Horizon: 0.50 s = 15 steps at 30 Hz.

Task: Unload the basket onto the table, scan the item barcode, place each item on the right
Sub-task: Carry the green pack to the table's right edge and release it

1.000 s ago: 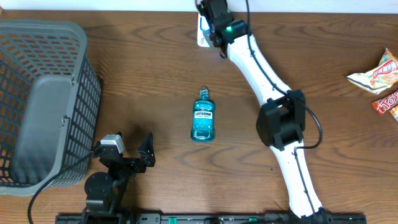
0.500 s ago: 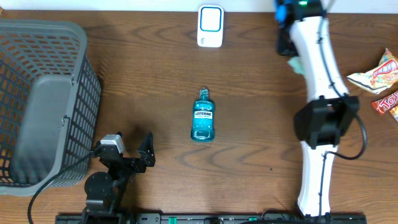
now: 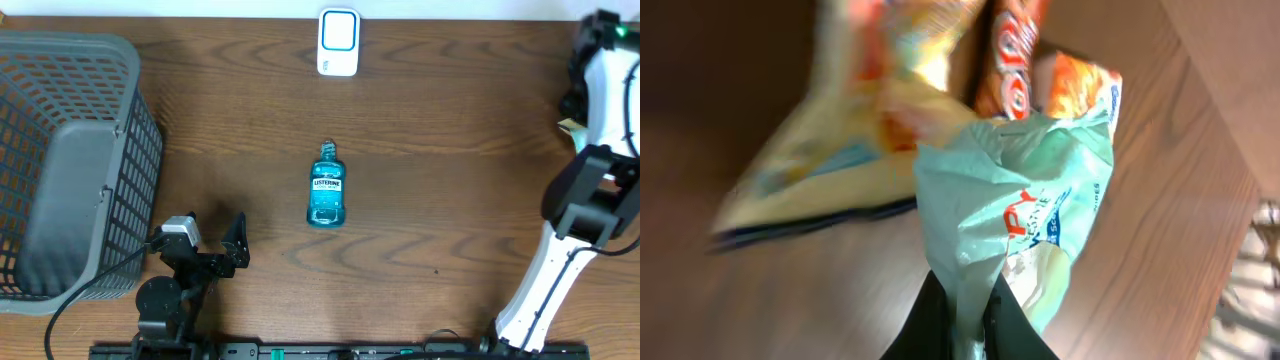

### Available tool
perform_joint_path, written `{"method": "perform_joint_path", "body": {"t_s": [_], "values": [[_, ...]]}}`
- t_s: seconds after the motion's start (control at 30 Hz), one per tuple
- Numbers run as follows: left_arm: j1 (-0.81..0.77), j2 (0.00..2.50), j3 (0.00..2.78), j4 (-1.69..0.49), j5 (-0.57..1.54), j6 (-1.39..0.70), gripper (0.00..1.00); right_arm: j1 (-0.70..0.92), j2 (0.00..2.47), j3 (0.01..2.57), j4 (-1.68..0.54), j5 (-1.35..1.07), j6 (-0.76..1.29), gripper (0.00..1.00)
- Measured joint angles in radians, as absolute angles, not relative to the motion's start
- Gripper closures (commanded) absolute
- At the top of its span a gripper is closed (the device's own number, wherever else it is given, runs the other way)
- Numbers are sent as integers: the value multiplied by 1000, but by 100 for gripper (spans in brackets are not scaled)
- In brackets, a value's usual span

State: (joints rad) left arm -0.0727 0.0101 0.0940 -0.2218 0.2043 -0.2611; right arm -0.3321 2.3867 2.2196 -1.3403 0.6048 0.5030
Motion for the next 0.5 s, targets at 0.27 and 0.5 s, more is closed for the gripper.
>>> {"method": "perform_joint_path", "body": {"t_s": [0.27, 0.5], "values": [[-73, 10, 94, -222, 204, -261, 2, -429, 2386, 2095, -1272, 614, 527, 49], [-73, 10, 94, -222, 204, -261, 2, -435, 2322, 2099, -1272, 501, 527, 1]]}}
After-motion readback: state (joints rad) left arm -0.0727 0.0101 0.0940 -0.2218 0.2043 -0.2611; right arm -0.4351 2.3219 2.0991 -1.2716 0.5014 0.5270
